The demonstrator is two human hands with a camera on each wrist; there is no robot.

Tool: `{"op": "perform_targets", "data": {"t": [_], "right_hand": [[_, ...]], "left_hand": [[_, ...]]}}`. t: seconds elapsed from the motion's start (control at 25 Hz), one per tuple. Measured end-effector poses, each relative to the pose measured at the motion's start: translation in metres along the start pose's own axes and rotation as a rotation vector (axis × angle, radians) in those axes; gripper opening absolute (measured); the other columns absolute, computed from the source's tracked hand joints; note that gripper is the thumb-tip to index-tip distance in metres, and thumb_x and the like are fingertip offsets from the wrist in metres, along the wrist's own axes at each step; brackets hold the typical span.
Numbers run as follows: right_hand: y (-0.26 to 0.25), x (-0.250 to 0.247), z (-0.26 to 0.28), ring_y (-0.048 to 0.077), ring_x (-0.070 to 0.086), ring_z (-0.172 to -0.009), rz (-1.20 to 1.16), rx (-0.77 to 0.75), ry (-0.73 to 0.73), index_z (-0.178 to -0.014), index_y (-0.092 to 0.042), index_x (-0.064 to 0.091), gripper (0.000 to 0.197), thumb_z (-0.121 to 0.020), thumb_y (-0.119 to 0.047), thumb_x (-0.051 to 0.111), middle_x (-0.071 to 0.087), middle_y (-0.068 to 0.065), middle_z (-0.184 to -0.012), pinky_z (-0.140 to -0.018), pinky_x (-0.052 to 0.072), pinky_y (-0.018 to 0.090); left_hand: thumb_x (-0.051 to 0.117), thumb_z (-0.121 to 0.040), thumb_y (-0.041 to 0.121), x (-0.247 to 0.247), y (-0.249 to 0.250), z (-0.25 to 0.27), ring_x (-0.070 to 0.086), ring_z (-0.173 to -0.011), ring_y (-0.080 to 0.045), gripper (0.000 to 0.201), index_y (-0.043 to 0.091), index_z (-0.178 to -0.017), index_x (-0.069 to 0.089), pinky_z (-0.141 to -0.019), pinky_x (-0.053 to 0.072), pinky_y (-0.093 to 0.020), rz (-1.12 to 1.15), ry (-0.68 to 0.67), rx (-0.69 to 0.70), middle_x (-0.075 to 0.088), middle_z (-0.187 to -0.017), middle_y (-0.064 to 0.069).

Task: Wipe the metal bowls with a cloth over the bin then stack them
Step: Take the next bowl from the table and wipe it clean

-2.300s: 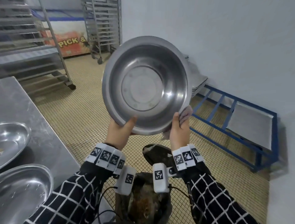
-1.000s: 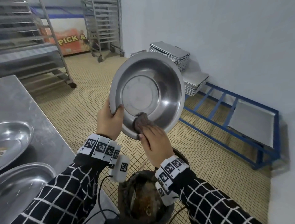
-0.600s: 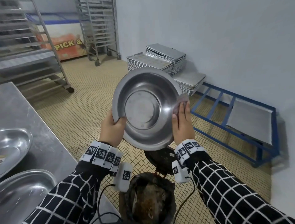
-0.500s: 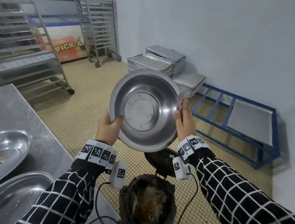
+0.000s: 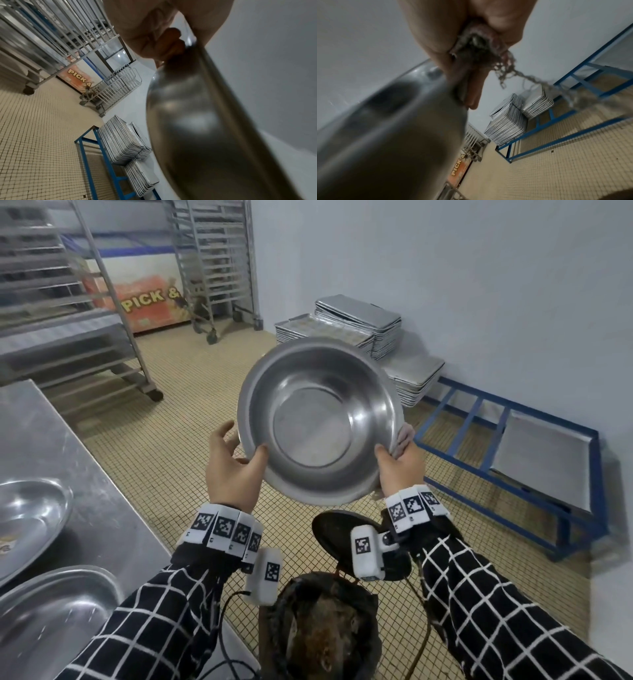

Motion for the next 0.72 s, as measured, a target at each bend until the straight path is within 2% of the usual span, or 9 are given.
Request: {"op": "perform_targets", "data": {"t": [0.12, 0.24, 0.28, 0.36, 0.4, 0.44, 0.52, 0.64, 0.72], "right_hand": [[-0.008, 0.01, 0.021, 0.019, 0.063, -0.099, -0.16, 0.033, 0.088, -0.123, -0.008, 0.054, 0.037, -0.088, -0.018, 0.064, 0.064, 0.003, -0.11, -0.084, 0.052, 0.032], [-0.02, 0.021, 0.035, 0.008, 0.06, -0.101, -0.245, -0.033, 0.074, -0.134, -0.012, 0.047, 0.047, -0.091, -0.023, 0.061, 0.061, -0.004, -0.117, -0.088, 0.048, 0.024], [-0.022, 0.026, 0.037, 0.004, 0.06, -0.095, -0.233, -0.05, 0.025, -0.133, -0.012, 0.047, 0.043, -0.094, -0.026, 0.058, 0.061, -0.005, -0.114, -0.083, 0.048, 0.017], [-0.023, 0.04, 0.038, -0.002, 0.058, -0.073, -0.121, -0.053, -0.12, -0.12, -0.012, 0.052, 0.029, -0.098, -0.031, 0.048, 0.062, -0.004, -0.094, -0.06, 0.045, 0.006], [-0.021, 0.046, 0.038, 0.001, 0.056, -0.064, -0.046, -0.049, -0.178, -0.112, -0.011, 0.053, 0.027, -0.1, -0.033, 0.044, 0.061, -0.004, -0.083, -0.052, 0.043, 0.008], [-0.018, 0.048, 0.038, 0.006, 0.056, -0.06, 0.027, -0.057, -0.21, -0.108, -0.011, 0.055, 0.028, -0.1, -0.035, 0.041, 0.059, -0.003, -0.077, -0.05, 0.045, 0.013], [-0.016, 0.047, 0.036, 0.011, 0.058, -0.066, 0.135, -0.134, -0.207, -0.105, -0.013, 0.056, 0.027, -0.1, -0.034, 0.04, 0.059, -0.002, -0.078, -0.056, 0.045, 0.019], [-0.029, 0.052, 0.04, 0.006, 0.056, -0.082, 0.267, -0.28, -0.2, -0.116, -0.011, 0.054, 0.027, -0.098, -0.029, 0.045, 0.057, 0.002, -0.102, -0.057, 0.041, 0.006], [-0.039, 0.072, 0.054, 0.009, 0.057, -0.094, 0.299, -0.334, -0.308, -0.12, -0.009, 0.051, 0.032, -0.097, -0.031, 0.048, 0.053, 0.002, -0.111, -0.065, 0.045, 0.005]], "left_hand": [[0.074, -0.079, 0.031, 0.02, -0.004, 0.008, 0.069, -0.09, -0.011, 0.08, 0.03, -0.142, 0.026, -0.077, 0.059, -0.04, 0.06, -0.121, 0.003, 0.063, -0.121, -0.001], [0.073, -0.079, 0.023, 0.03, -0.01, 0.01, 0.063, -0.103, -0.005, 0.078, 0.02, -0.144, 0.029, -0.09, 0.054, -0.034, 0.147, -0.149, -0.052, 0.064, -0.114, 0.005], [0.07, -0.08, 0.02, 0.028, -0.011, 0.008, 0.062, -0.103, -0.006, 0.077, 0.02, -0.144, 0.028, -0.089, 0.054, -0.034, 0.172, -0.132, -0.066, 0.063, -0.113, 0.006], [0.063, -0.077, 0.02, 0.017, -0.014, 0.001, 0.063, -0.103, -0.015, 0.077, 0.027, -0.144, 0.025, -0.084, 0.056, -0.039, 0.191, -0.088, -0.077, 0.062, -0.113, 0.002], [0.06, -0.077, 0.019, 0.011, -0.014, -0.003, 0.063, -0.102, -0.019, 0.075, 0.029, -0.143, 0.026, -0.082, 0.057, -0.041, 0.18, -0.068, -0.082, 0.062, -0.111, 0.0], [0.058, -0.079, 0.016, 0.004, -0.013, -0.006, 0.063, -0.098, -0.02, 0.072, 0.029, -0.143, 0.027, -0.078, 0.058, -0.042, 0.154, -0.049, -0.08, 0.062, -0.106, 0.0], [0.052, -0.086, 0.006, -0.007, -0.003, -0.009, 0.06, -0.086, -0.013, 0.064, 0.026, -0.141, 0.028, -0.068, 0.054, -0.029, 0.079, -0.026, -0.028, 0.059, -0.095, 0.006], [0.049, -0.09, 0.003, -0.014, 0.016, -0.009, 0.054, -0.079, -0.001, 0.058, 0.026, -0.141, 0.031, -0.062, 0.039, -0.015, -0.076, -0.066, 0.078, 0.057, -0.091, 0.01], [0.051, -0.092, 0.005, -0.012, 0.022, -0.007, 0.055, -0.074, 0.002, 0.054, 0.025, -0.14, 0.036, -0.058, 0.038, -0.01, -0.154, -0.113, 0.112, 0.058, -0.087, 0.011]]}}
Point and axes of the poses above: each hand's wrist, its own z-axis away from the middle knuckle, its own x-axis out of the palm, y = z × x, the point moved 10 cm from there along -z, towards the middle knuckle
